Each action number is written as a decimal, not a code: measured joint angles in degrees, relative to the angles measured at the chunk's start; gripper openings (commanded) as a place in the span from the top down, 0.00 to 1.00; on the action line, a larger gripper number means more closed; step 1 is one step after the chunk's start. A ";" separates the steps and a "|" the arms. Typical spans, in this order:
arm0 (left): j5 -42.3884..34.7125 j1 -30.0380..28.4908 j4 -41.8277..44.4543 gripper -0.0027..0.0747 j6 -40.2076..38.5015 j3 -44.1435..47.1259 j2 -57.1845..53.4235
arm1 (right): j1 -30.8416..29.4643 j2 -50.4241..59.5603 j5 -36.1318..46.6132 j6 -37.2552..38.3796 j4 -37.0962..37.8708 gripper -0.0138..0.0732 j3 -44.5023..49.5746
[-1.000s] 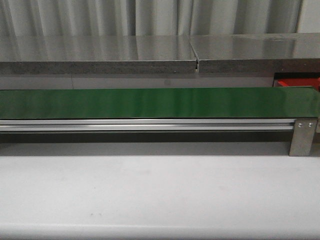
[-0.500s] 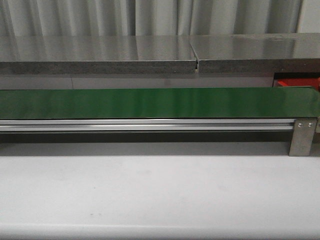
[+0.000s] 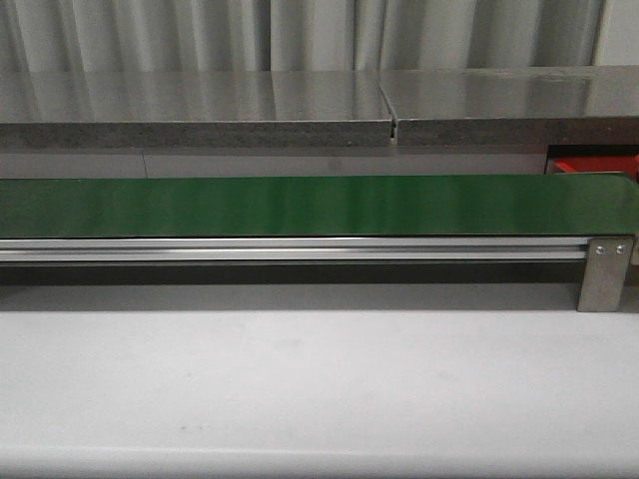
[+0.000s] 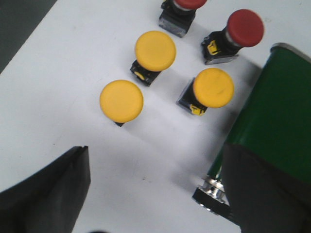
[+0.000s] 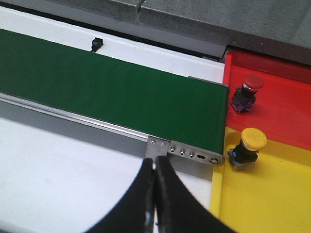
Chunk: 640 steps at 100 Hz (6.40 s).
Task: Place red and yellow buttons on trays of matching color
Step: 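Lower the red button onto the green belt and open the left gripper, then grasp a yellow mushroom button from the cluster with the left gripper, then set the yellow button on the belt and open the left gripper, then lower the right gripper toward the red button carried along the belt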
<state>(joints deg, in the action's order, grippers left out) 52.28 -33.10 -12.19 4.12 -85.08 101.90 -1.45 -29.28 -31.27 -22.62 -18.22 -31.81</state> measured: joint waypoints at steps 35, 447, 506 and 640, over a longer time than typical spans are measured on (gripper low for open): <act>-0.64 -0.81 3.19 0.25 -1.73 0.00 5.71 | 0.00 0.00 0.00 0.00 0.00 0.93 0.00; -9.24 14.73 -1.91 0.24 1.14 5.90 -1.03 | 0.00 0.00 0.00 0.13 0.00 0.93 0.00; -8.82 15.09 -8.82 0.49 7.34 5.90 -8.99 | 0.00 0.00 0.00 0.13 0.00 0.93 0.00; -10.79 36.24 -5.41 0.99 10.32 35.75 -51.49 | 0.00 -2.27 0.00 0.13 -2.00 0.93 -0.93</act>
<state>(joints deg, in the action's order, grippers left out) 41.49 3.14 -17.60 14.44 -49.33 50.41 -1.45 -31.55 -31.27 -22.49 -20.23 -32.73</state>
